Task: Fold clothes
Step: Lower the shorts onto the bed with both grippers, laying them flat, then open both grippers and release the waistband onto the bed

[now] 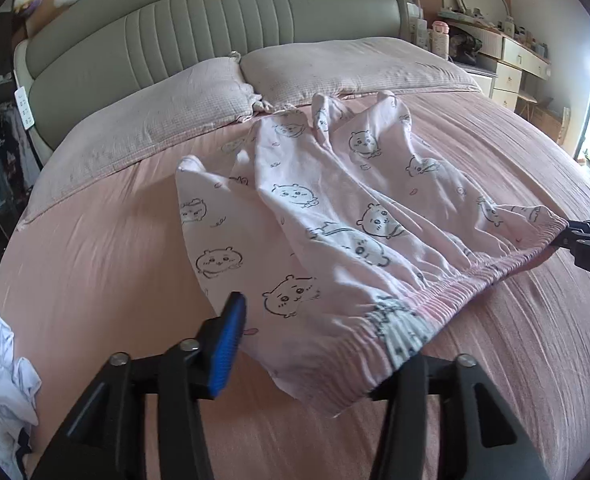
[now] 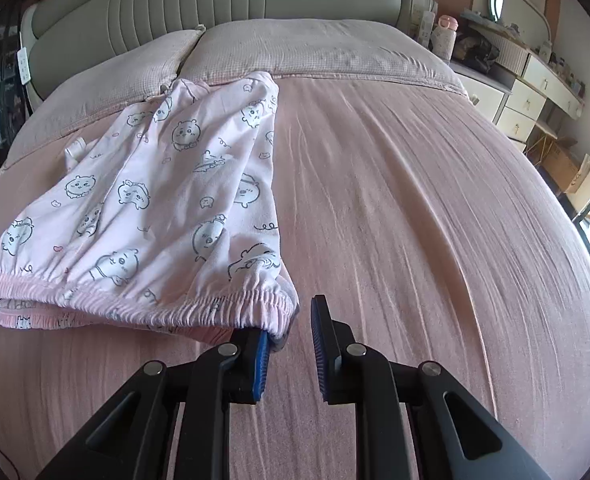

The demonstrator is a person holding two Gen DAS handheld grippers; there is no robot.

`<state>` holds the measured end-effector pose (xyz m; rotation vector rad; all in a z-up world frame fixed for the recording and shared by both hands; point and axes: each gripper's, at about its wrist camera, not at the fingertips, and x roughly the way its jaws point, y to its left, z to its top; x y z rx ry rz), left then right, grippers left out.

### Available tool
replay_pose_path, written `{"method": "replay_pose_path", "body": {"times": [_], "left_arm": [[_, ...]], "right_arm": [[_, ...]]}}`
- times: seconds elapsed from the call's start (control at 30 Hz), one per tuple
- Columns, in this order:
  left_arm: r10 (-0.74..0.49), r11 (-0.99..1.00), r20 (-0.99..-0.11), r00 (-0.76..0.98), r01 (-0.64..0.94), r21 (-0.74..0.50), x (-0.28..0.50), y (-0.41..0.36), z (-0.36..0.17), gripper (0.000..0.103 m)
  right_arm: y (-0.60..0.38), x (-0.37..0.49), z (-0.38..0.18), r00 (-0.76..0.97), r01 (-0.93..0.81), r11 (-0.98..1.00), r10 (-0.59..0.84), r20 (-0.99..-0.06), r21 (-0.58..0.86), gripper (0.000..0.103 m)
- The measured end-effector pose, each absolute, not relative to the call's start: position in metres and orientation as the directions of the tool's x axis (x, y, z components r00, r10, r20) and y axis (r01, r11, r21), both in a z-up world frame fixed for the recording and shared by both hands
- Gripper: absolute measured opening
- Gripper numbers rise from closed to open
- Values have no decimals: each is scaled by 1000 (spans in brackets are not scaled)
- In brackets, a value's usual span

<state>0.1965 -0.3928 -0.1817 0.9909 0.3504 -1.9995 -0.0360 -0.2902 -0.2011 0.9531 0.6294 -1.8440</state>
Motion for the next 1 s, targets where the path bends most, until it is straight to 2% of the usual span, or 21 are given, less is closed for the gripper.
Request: {"method": "replay_pose_path", "body": {"times": [0.27, 0.47, 0.57, 0.83, 1.0], "left_arm": [[-539, -562, -797, -274, 821, 98, 206, -398, -204, 72], [-561, -528, -806, -190, 831, 172, 208, -395, -220, 72], [-564, -507, -808, -169, 844, 177, 212, -399, -221, 79], [-654, -457, -752, -74, 832, 315, 221, -400, -216, 84], [-626, -437, -778, -64, 854, 281, 231, -410, -217, 84]], "right_arm": [[-288, -36, -197, -234, 909, -418, -527, -817, 9, 17], [-285, -41, -193, -219, 898, -436, -547, -808, 51, 17], [-282, -48, -190, -207, 885, -457, -560, -802, 90, 17], [-282, -52, -191, -197, 876, -470, -561, -804, 113, 17], [-286, -47, -193, -198, 886, -453, -559, -805, 97, 19]]}}
